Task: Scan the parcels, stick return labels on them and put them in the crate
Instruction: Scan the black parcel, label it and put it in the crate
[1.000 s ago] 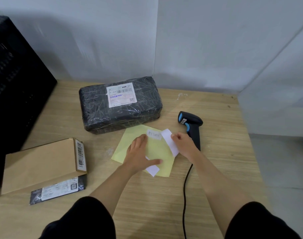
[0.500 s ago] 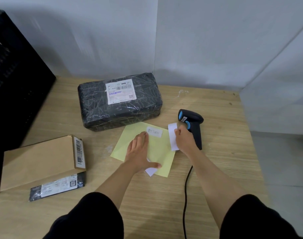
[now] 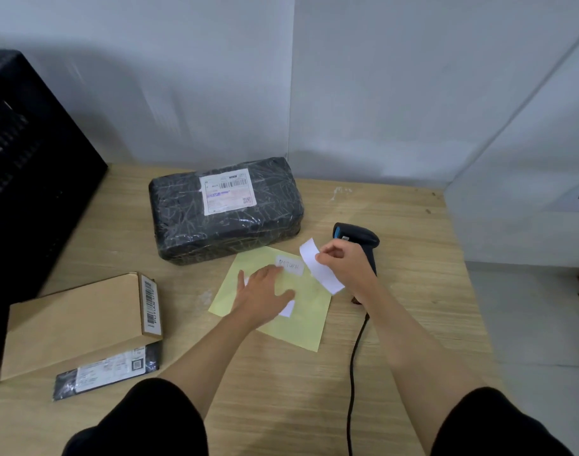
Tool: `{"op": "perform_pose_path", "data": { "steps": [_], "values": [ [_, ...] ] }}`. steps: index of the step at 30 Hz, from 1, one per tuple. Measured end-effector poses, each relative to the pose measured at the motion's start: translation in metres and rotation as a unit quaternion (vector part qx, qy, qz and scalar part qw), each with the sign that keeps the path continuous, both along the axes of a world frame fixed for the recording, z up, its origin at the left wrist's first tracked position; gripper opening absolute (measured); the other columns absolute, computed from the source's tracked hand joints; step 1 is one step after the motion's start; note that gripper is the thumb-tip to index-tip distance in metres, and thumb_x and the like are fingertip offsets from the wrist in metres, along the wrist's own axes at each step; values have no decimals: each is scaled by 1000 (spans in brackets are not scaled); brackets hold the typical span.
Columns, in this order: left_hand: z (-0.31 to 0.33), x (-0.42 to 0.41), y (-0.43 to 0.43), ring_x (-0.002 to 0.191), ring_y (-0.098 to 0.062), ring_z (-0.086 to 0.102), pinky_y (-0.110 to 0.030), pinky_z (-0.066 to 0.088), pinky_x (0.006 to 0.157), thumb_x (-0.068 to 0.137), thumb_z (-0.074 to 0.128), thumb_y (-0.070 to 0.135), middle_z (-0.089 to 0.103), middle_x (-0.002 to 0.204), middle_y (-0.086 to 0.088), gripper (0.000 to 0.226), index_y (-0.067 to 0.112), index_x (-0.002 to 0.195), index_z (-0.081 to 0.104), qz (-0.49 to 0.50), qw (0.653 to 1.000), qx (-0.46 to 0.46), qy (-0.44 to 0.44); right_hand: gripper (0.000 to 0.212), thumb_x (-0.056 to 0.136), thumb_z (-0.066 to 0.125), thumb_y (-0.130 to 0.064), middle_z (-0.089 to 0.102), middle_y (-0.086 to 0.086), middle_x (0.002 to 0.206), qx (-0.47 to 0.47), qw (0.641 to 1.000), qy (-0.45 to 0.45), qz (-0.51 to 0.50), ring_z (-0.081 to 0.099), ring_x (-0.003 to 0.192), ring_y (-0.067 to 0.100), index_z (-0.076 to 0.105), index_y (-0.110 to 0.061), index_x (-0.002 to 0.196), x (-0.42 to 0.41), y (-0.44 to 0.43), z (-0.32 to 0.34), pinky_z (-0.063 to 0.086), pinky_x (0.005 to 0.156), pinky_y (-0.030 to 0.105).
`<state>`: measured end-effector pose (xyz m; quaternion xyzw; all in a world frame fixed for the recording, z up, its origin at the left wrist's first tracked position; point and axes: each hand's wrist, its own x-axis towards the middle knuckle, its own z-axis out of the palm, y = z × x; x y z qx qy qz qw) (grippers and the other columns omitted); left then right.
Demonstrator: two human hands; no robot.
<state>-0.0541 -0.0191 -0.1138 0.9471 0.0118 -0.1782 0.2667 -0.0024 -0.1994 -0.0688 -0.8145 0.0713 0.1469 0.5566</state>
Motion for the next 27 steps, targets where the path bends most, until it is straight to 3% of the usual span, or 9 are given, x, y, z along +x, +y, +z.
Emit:
{"op": "perform_pose_path", "data": {
  "steps": [1,3,5,9,13,17,22,27],
  "values": [
    [3,3,0,137,-16,31,-42,8,118,89,53,49,36,146,4,57,23,137,38,8,1000,-20,-5,13,81,67,-6,60,-4,70,7,1000,-7,-3,52,66,6,63,-16,72,1,1,7,37,59,14],
    [8,4,3,123,-19,41,-32,36,96,85,62,44,44,126,3,41,19,114,47,16,998,-49,-45,12,79,65,-3,59,0,72,12,1000,-24,-6,51,67,8,63,-14,73,4,5,20,37,58,14],
    [10,0,8,119,-18,37,-29,40,84,80,69,44,40,117,3,42,17,102,46,15,997,-28,-72,9,79,65,-3,60,1,73,15,999,-35,-4,51,67,9,63,-11,76,7,9,31,37,54,10],
    [4,-11,15,128,-18,25,-42,26,109,73,67,59,36,121,4,53,21,103,45,6,992,102,-78,13,81,66,-1,58,-2,70,28,999,-29,19,51,64,6,61,-12,74,1,17,37,38,54,6],
    [-6,-18,24,134,-20,23,-46,16,114,73,62,66,38,125,3,58,18,103,49,-3,983,151,-105,12,82,64,1,54,1,68,28,999,-13,32,46,60,7,59,-8,76,-8,22,25,35,49,4],
    [-16,-21,32,140,-21,17,-46,8,117,75,64,61,40,124,2,53,16,99,50,-14,984,130,-119,7,82,64,1,54,3,71,20,999,-4,35,47,62,7,60,-5,80,-10,27,16,36,51,3],
    [-24,-23,35,139,-24,21,-50,11,116,71,68,60,43,120,-2,65,9,107,51,-6,987,97,-128,5,83,63,-1,55,3,73,8,999,1,48,46,63,7,61,-5,82,-10,34,11,36,52,3],
    [-32,-26,41,145,-26,12,-48,-2,118,74,65,62,47,134,0,51,11,76,64,-24,981,79,-174,5,83,64,-2,53,1,70,-4,998,5,54,44,60,6,61,-6,83,-6,39,11,35,51,6]
  ]
}}
